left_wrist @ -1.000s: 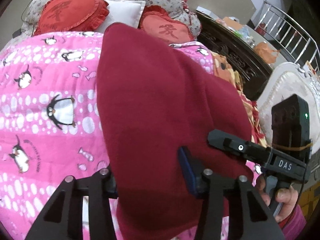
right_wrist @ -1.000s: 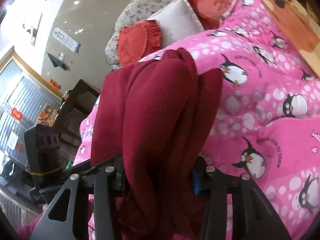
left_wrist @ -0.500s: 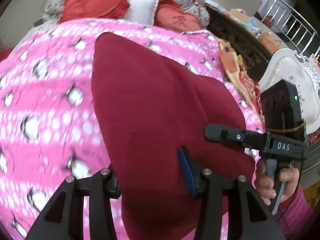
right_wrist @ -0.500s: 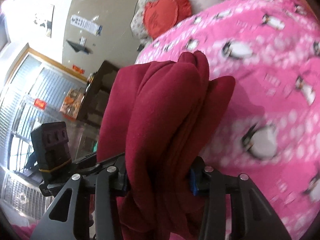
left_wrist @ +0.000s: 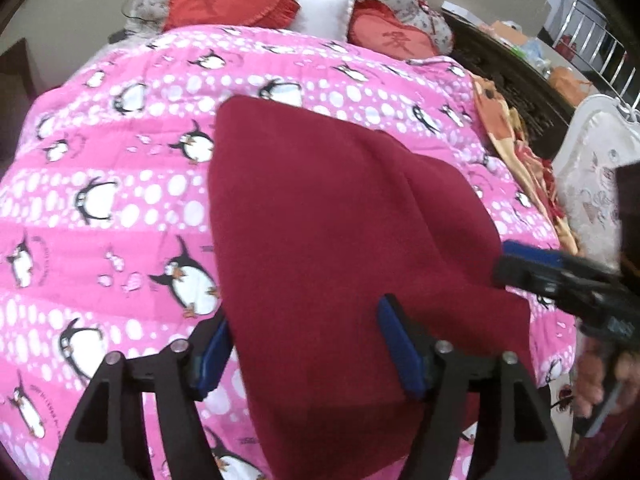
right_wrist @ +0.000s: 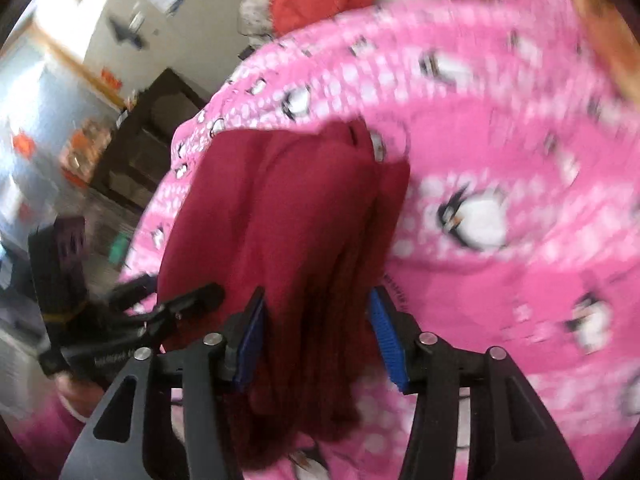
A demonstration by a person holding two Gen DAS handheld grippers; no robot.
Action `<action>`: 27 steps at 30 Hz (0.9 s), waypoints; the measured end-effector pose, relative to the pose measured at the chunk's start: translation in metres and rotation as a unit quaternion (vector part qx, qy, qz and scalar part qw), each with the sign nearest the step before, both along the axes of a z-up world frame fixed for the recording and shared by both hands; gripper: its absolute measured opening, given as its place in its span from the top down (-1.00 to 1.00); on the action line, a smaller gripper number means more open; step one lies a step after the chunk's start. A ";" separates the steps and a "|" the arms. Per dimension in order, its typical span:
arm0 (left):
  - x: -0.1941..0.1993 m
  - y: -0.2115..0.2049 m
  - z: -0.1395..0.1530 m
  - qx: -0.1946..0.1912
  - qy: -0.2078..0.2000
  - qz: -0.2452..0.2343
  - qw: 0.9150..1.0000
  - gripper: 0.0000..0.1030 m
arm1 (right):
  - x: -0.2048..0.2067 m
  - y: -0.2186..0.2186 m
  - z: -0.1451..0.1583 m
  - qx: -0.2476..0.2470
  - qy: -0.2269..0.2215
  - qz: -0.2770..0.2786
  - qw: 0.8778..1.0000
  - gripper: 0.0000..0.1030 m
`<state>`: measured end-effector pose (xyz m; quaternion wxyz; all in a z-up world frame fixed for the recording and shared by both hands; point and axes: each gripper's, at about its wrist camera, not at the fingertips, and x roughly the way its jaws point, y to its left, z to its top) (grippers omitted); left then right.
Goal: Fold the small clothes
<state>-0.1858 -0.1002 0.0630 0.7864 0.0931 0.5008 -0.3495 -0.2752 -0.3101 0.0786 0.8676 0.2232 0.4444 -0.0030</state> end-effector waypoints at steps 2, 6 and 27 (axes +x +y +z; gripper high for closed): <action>0.000 0.010 0.005 -0.001 -0.016 0.017 1.000 -0.57 | -0.007 0.017 0.020 -0.053 -0.021 0.020 0.998 0.73; -0.004 0.021 0.019 -0.003 -0.061 0.047 0.997 -0.65 | -0.014 0.058 0.037 -0.127 -0.044 0.065 0.989 0.95; -0.018 0.017 0.028 0.007 -0.117 0.078 0.990 -0.70 | -0.036 0.051 0.005 -0.090 0.000 0.024 0.996 0.90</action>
